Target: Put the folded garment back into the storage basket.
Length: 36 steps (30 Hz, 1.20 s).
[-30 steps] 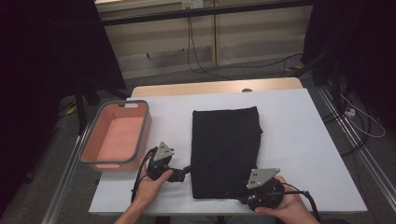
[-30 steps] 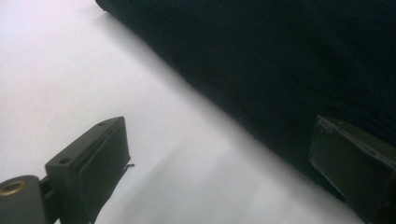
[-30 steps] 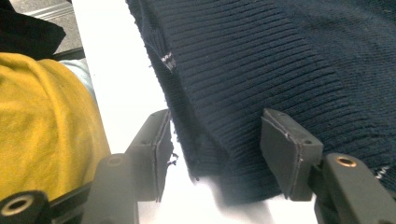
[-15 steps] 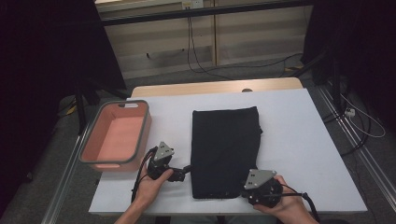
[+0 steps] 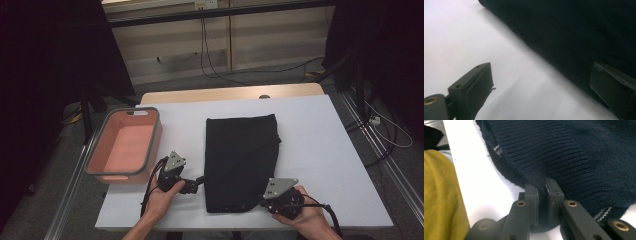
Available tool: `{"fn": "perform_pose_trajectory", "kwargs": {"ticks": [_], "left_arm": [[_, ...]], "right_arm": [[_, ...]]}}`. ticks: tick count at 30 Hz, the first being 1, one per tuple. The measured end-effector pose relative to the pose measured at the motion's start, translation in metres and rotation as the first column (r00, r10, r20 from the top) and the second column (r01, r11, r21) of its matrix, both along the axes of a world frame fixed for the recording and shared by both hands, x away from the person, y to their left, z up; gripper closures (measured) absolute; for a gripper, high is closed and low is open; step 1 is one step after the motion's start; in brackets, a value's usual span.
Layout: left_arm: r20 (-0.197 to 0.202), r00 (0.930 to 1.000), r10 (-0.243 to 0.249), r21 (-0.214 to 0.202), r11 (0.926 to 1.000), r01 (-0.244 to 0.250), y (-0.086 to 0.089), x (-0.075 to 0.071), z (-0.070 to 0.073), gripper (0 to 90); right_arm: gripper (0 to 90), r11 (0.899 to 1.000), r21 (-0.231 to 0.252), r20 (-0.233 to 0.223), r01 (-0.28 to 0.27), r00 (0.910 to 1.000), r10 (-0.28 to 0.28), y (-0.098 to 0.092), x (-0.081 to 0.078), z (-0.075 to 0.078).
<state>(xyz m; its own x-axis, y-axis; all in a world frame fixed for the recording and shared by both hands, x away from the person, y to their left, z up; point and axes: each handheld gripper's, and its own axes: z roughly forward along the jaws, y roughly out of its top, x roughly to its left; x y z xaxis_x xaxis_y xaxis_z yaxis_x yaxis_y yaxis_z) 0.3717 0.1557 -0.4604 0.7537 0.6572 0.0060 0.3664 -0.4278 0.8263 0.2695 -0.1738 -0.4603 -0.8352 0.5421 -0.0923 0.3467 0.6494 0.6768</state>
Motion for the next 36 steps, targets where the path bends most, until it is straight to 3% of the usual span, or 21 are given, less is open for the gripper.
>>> {"fn": "perform_pose_trajectory", "kwargs": {"ticks": [1,7,10,16,22,32,33,36], "left_arm": [[0.006,0.9999,0.013,-0.006,0.9999,-0.013,-0.001,0.002,0.001,4.8],[0.008,0.9998,0.017,-0.042,0.999,-0.016,-0.008,0.009,0.007,5.6],[0.03,0.9992,0.025,-0.034,0.9991,-0.024,-0.014,0.015,0.011,5.7],[0.038,0.9982,0.046,-0.009,0.9989,-0.046,-0.022,0.031,0.012,5.7],[0.043,0.9969,0.065,-0.031,0.9975,-0.064,-0.032,0.053,0.02,5.7],[0.011,0.9962,0.087,-0.036,0.9956,-0.086,-0.048,0.091,0.022,8.5],[-0.005,0.9967,0.081,-0.051,0.9954,-0.081,-0.05,0.094,0.022,13.2],[-0.021,0.9978,0.063,-0.078,0.9948,-0.065,-0.051,0.106,0.023,13.8]], "right_arm": [[83.2,0.999,0.035,-0.028,-0.002,0.9996,0.002,-0.004,0.003,0.0],[83.5,0.998,0.067,-0.044,-0.01,0.9989,0.013,-0.006,0.002,0.001],[83.6,0.997,0.068,-0.036,-0.022,0.999,0.024,-0.006,0.0,0.001],[83.7,0.996,0.08,-0.039,-0.029,0.9987,0.032,-0.006,-0.003,0.001],[83.7,0.997,0.065,-0.019,-0.034,0.9992,0.035,-0.005,-0.003,0.0],[83.6,0.996,0.074,-0.017,-0.039,0.999,0.041,-0.006,-0.002,-0.001],[83.5,0.996,0.076,-0.018,-0.04,0.999,0.041,-0.007,-0.002,-0.002],[83.5,0.996,0.078,-0.019,-0.041,0.9989,0.042,-0.007,-0.002,-0.002]]}}
